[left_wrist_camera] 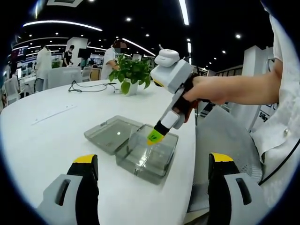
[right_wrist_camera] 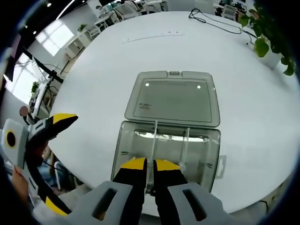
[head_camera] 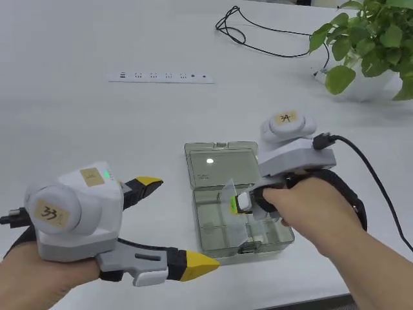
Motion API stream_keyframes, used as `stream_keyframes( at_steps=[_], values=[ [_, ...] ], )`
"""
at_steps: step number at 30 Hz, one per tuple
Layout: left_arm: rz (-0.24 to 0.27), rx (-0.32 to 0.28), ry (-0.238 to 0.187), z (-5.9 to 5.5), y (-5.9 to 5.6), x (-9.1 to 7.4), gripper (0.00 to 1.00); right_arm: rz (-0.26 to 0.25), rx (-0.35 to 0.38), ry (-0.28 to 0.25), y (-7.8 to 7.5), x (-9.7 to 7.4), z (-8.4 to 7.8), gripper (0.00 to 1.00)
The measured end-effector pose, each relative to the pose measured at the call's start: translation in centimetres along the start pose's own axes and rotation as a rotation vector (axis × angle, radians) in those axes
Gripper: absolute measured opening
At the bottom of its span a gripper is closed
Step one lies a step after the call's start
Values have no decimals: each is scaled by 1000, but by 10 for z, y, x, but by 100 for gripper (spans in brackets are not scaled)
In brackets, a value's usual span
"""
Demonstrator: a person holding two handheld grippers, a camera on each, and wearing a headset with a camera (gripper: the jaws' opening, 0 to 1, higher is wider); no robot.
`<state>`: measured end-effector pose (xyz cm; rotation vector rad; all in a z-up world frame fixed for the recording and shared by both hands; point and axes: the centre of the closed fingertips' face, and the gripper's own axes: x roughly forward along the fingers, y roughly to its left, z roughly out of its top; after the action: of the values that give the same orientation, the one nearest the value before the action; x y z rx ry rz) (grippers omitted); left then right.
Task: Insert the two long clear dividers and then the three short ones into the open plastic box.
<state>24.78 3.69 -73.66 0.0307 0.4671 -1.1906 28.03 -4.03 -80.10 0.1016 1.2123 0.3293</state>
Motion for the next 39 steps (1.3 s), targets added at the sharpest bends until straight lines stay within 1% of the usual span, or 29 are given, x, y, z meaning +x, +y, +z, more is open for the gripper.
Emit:
stream_keyframes(
  at_steps=[4, 7, 9, 10, 15, 20, 25, 27, 30, 34, 38, 39],
  values=[
    [4, 0, 4, -1, 1, 0, 100, -13, -40, -2, 1, 1, 0, 7],
    [3, 6, 12, -3, 1, 0, 100, -3, -61, -3, 3, 4, 1, 7],
    [2, 12, 21, -5, 1, 0, 100, 11, -67, 0, 4, 6, 1, 7],
    [0, 15, 23, -5, 1, 0, 100, 19, -83, 5, 5, 8, 1, 7],
    [3, 20, 28, -5, 2, 1, 100, 45, -100, 16, 6, 16, -2, 8],
    [12, 18, 35, -6, 4, 0, 100, 79, -95, 21, 5, 21, -3, 9],
    [20, 16, 36, -4, 4, 0, 100, 97, -103, 25, 4, 26, -7, 10],
    [24, 16, 35, -3, 3, 0, 100, 104, -101, 23, 5, 25, -6, 10],
    [31, 14, 37, -1, 3, -1, 100, 122, -118, 17, 5, 26, -6, 10],
    [47, 10, 38, 1, 2, -2, 100, 152, -134, -2, 6, 25, -6, 11],
    [72, 3, 36, 3, 2, -6, 100, 196, -128, -20, 8, 19, -5, 12],
    [79, -2, 36, 3, 2, -6, 100, 206, -128, -36, 7, 16, -3, 14]
  ],
)
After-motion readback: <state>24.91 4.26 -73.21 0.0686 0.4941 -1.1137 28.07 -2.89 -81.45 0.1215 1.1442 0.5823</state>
